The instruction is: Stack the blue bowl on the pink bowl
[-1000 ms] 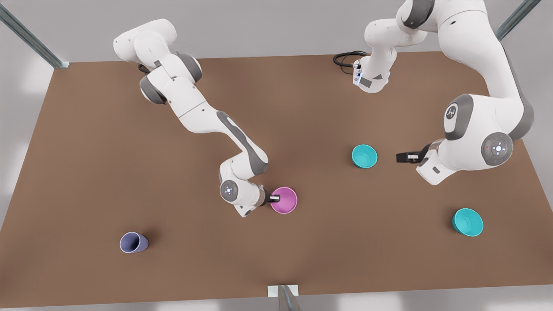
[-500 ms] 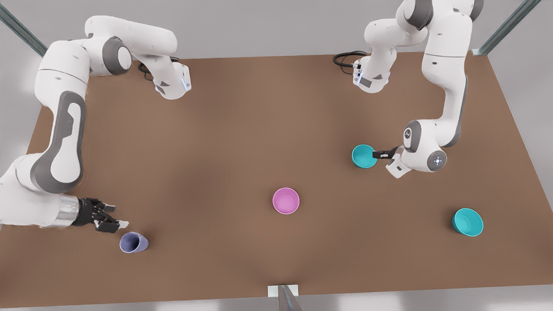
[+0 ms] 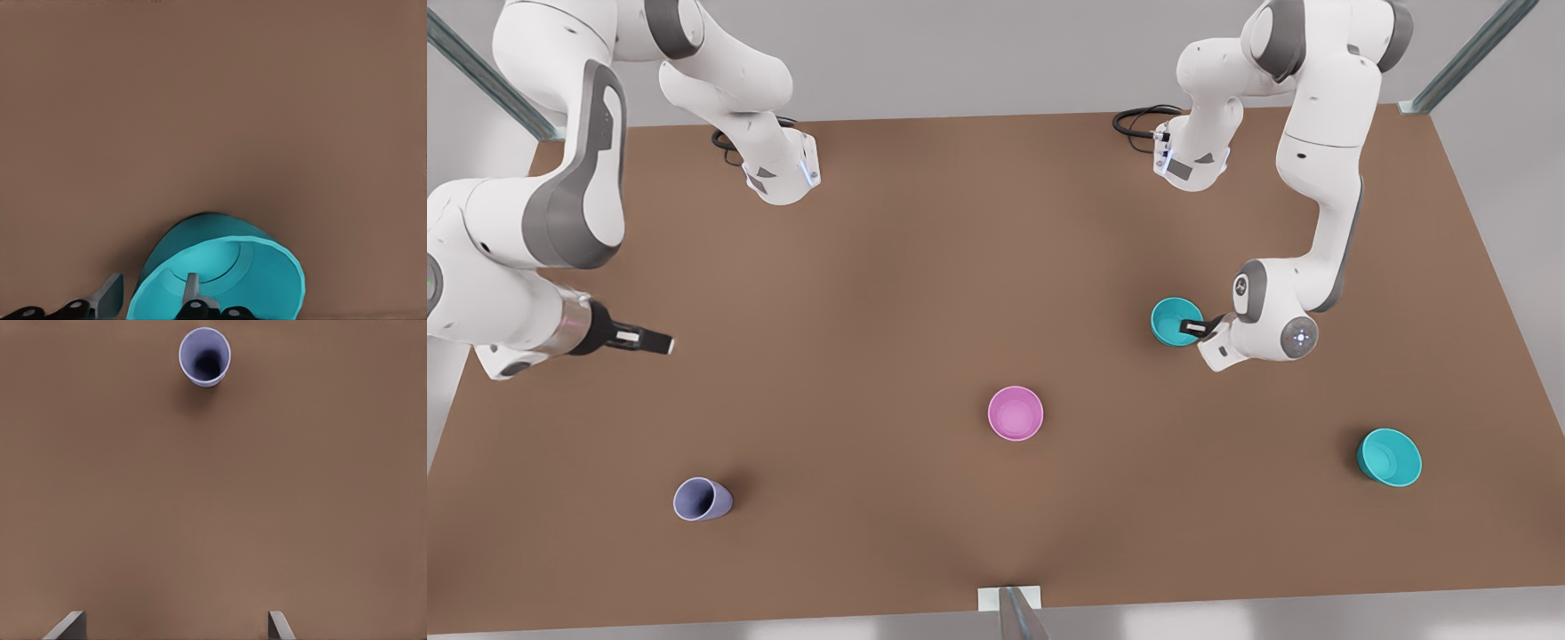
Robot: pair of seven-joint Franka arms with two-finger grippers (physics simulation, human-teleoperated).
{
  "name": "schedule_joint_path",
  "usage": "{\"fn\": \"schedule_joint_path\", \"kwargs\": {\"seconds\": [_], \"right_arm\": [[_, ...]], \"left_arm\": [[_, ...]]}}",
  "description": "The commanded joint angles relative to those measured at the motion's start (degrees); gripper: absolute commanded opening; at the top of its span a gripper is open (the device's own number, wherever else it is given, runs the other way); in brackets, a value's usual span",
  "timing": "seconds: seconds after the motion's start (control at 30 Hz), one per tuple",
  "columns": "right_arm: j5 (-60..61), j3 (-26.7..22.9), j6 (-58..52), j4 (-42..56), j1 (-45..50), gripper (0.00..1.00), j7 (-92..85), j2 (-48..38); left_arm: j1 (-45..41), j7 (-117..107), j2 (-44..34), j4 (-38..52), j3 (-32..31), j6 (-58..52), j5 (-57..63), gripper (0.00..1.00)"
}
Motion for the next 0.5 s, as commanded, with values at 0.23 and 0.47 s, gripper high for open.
{"fn": "schedule_joint_path", "kwargs": {"seconds": [0.23, 0.47], "right_arm": [[-2.55, 0.05, 2.63, 0.71, -0.52, 1.0, -17.11, -0.04], [-2.55, 0.22, 2.19, 0.71, -0.52, 1.0, -17.03, 0.14]], "left_arm": [[-2.12, -1.58, -3.99, 7.84, 0.0, -9.35, 0.08, 0.21], [-14.86, -38.4, 16.9, 49.38, -2.99, -17.52, 2.54, 0.21]]}}
